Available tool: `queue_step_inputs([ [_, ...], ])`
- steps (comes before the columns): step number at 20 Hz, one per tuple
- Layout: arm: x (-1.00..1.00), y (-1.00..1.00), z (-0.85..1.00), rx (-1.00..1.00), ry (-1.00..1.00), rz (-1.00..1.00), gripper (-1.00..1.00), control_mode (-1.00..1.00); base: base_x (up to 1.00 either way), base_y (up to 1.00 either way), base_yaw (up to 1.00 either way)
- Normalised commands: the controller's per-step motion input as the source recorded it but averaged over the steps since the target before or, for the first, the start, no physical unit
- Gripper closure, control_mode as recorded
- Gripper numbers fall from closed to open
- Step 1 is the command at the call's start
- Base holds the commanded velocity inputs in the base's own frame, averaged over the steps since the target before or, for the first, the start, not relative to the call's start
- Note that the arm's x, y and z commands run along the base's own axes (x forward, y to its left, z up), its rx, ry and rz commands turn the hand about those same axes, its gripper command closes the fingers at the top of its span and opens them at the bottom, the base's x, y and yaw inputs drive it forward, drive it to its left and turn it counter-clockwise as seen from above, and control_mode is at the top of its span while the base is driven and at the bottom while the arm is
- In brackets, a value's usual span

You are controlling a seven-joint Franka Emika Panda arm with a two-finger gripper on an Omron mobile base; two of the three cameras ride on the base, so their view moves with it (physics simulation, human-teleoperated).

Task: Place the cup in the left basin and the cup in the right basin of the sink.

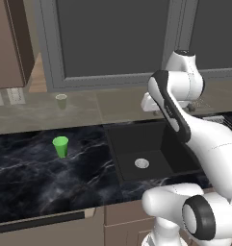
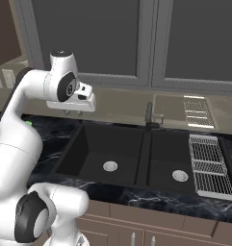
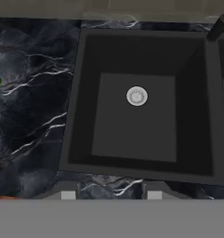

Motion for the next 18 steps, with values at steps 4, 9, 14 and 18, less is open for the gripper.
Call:
queue_step_inputs([
  [4, 0.00, 0.11, 0.00, 0.00, 0.00, 0.00, -1.00, -1.00, 0.00, 0.00, 0.00],
  [9, 0.00, 0.28, 0.00, 0.00, 0.03, 0.00, -1.00, -1.00, 0.00, 0.00, 0.00],
  [14, 0.03, 0.31, 0.00, 0.00, 0.01, -0.02, -1.00, -1.00, 0.00, 0.00, 0.00],
  [18, 0.31, 0.55, 0.00, -0.04, -0.01, -0.06, -1.00, -1.00, 0.00, 0.00, 0.00],
])
